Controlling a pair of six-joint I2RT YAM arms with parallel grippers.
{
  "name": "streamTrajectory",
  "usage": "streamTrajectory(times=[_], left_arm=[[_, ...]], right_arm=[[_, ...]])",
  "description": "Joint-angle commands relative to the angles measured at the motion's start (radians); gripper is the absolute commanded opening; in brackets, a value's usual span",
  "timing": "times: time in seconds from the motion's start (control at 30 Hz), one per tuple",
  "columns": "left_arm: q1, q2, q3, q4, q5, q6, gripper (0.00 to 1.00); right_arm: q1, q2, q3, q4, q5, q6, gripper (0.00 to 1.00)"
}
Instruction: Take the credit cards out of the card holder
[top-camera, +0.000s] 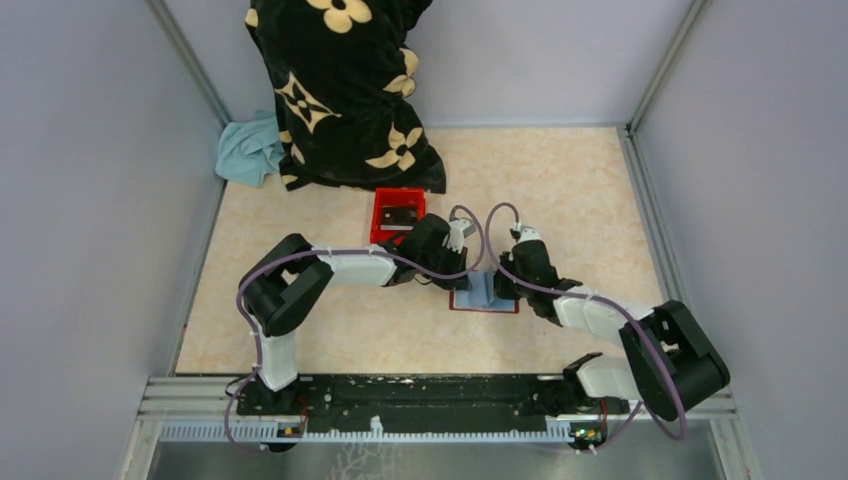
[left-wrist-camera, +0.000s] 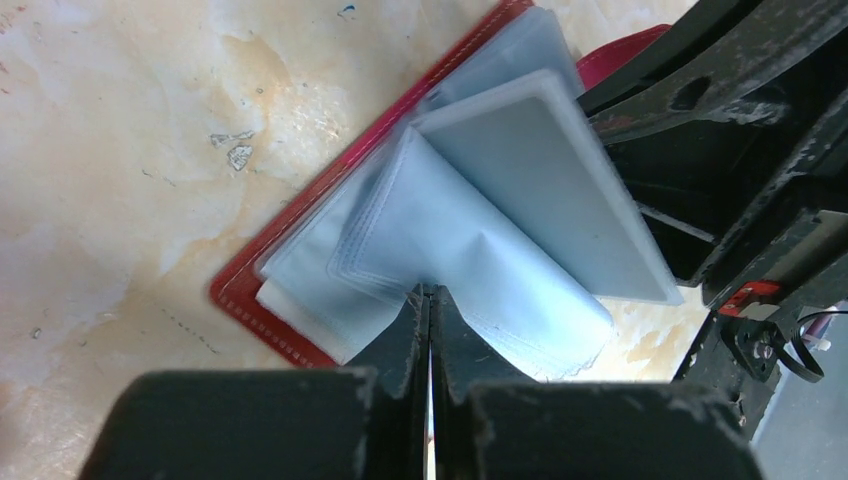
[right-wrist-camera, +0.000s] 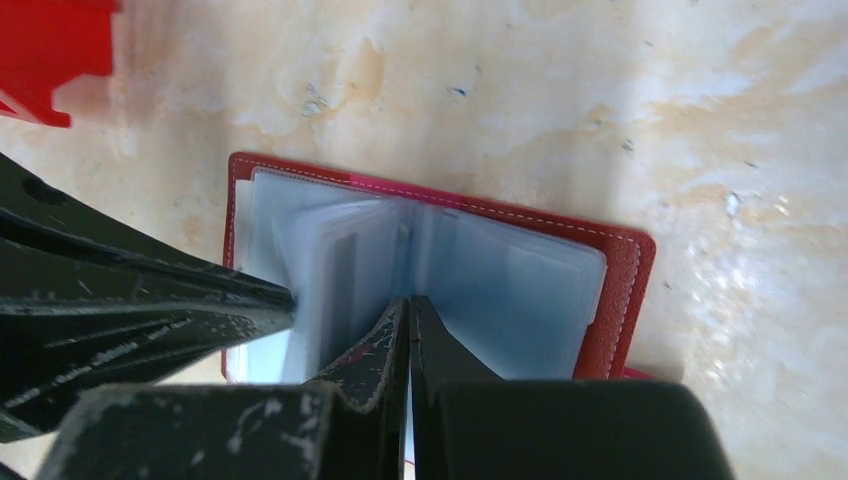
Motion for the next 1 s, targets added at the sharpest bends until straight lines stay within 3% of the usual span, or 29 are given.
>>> streamTrajectory(times=[0.0,0.37,0.7,0.97], left_arm=[[-0.005,0.007,-0.009,0.016,0.015,0.003,0.00],[-0.004,0.015,-0.003,-0.001,-0.013,0.007,0.00],[0.007,-0.008,-0.004,-0.030,-0.085,0.023,0.00],[0.009,-0.094,-0.084,0.063,-0.122,0.028,0.00]], right_arm=[[0.009,-0.102,0.030,-0.141,0.088,-0.041,0.00],[-0.031,-0.293,0.104,-0.316,0.175,-0.085,0.12],[-0.030,-0.298,0.057,-0.273,0.101,-0.056,0.28],[-0.031,-0.297,0.045,-0.255,0.073,-0.048,0.29]])
